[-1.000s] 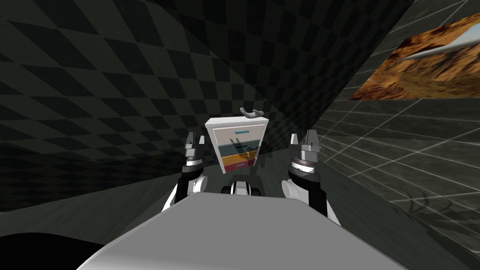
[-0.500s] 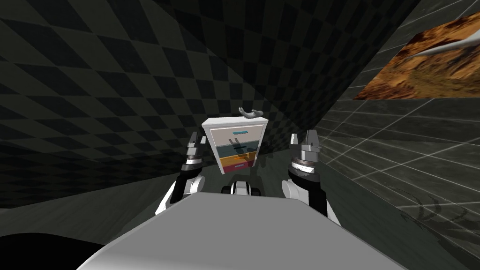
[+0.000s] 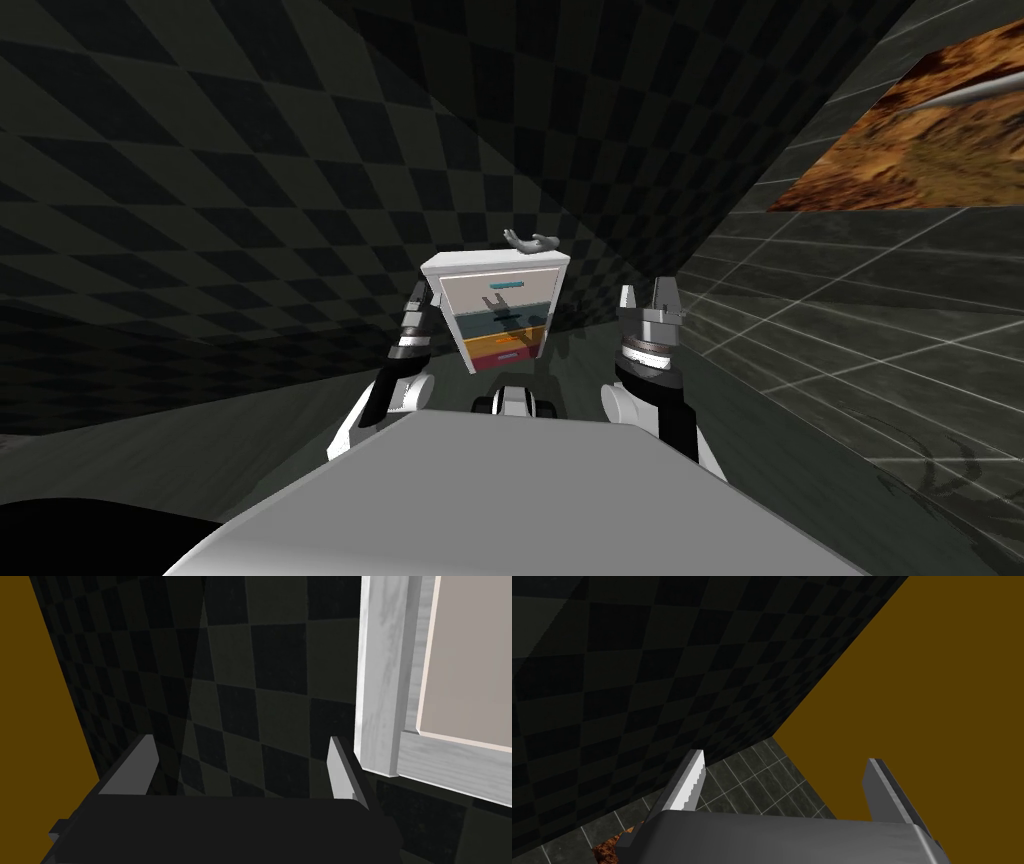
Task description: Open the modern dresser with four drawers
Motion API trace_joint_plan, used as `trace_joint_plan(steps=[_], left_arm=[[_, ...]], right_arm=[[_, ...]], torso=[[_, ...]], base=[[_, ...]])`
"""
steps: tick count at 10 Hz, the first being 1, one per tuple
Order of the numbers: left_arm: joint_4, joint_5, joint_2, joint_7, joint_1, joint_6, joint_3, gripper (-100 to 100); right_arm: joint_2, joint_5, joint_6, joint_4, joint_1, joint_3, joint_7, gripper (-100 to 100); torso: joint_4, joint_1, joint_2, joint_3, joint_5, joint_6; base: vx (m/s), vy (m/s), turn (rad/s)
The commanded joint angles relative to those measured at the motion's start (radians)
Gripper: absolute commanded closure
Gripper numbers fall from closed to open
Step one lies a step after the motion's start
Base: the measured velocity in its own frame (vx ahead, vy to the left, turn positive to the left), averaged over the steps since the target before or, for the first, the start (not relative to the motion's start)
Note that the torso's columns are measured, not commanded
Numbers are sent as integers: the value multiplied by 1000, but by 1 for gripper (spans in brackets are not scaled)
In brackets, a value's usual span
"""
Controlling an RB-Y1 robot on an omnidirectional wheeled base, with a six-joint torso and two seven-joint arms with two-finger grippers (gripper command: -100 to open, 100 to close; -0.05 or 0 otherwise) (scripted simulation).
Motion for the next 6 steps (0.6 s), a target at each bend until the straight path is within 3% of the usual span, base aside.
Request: trace_joint_plan(steps=[1, 6], left_arm=[[1, 12, 4, 0, -8, 62, 6, -100], [3, 33, 0, 1, -19, 162, 20, -100]], right_arm=[[0, 0, 0, 0, 0, 0, 0, 0], [0, 0, 0, 0, 0, 0, 0, 0]], torso=[[0, 0, 0, 0, 0, 0], [0, 0, 0, 0, 0, 0]], base=[[58, -82, 34], [50, -83, 33]])
